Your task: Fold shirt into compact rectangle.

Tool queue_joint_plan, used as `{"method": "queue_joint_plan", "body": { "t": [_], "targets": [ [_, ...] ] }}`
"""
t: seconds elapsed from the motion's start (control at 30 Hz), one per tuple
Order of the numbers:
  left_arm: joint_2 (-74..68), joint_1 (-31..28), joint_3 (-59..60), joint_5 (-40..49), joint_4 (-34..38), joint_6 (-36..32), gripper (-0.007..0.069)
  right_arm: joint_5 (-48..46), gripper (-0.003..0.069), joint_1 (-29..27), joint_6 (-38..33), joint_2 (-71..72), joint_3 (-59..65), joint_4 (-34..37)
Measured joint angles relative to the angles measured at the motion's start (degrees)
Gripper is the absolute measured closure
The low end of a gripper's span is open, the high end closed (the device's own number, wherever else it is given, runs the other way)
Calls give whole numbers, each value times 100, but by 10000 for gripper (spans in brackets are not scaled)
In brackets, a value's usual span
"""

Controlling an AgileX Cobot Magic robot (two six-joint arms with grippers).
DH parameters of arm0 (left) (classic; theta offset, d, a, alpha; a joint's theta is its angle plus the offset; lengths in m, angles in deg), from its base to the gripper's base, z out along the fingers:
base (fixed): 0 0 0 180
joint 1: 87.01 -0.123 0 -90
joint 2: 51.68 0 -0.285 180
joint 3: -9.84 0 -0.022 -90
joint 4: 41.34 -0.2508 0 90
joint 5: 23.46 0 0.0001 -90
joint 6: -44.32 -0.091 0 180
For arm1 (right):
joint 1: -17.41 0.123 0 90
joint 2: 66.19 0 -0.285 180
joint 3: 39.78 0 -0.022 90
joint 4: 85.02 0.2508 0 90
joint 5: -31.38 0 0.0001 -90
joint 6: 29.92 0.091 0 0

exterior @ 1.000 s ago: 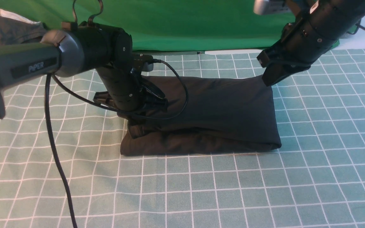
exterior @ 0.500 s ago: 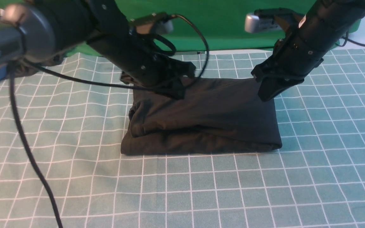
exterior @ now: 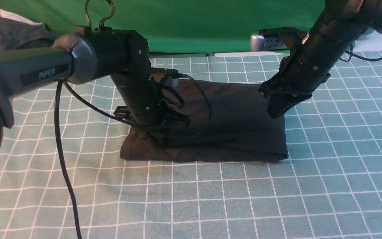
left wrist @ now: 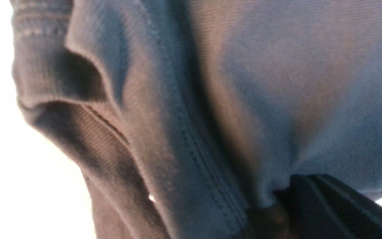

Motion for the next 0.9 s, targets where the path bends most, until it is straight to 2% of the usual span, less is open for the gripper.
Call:
{"method": "queue_joint_plan", "body": {
  "t": [0.27,0.53,0.73,0.9],
  "targets": [
    [700,-44,0,-228,-37,180,613,219,636,143,163,0,0,134],
    [534,-48,-11,-253,-116,264,613,1147,636,705,166,-318,0,241],
    [132,-128,160,-61,-824,995,613,913,636,763,398,-891,0,-30],
    [127,-238,233,-41,-876,1133,613,571,636,763,637,-1009,0,-271]
  ]
}}
